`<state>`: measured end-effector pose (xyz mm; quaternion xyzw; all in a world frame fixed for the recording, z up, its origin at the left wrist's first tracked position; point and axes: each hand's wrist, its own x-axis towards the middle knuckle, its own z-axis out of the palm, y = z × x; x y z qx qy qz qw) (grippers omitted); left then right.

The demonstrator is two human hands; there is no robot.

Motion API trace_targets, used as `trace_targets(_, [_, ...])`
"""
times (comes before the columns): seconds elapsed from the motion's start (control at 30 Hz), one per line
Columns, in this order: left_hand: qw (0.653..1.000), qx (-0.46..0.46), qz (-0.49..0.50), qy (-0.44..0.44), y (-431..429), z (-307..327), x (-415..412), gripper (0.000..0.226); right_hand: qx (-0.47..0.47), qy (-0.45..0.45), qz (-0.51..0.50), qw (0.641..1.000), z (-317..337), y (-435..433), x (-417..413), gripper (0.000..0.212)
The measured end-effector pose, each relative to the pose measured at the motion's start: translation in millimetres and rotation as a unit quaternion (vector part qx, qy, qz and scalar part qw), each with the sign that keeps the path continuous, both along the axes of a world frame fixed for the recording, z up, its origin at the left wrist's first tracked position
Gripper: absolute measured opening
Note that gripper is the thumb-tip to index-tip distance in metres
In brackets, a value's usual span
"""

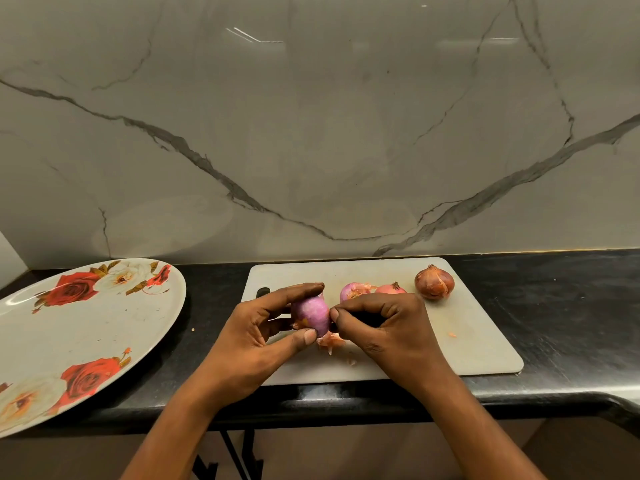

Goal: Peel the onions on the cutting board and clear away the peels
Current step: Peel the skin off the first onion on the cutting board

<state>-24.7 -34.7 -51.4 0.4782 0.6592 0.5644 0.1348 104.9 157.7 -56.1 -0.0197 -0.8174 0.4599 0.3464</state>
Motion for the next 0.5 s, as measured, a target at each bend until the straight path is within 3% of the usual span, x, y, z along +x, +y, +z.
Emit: trace_targets(0.5, [1.0,0.01,-0.019,-0.008,0.1,-1.0,-0.9,0.058,0.0,-0.004,0.005,1.0,0.2,-0.4,0.0,0.013])
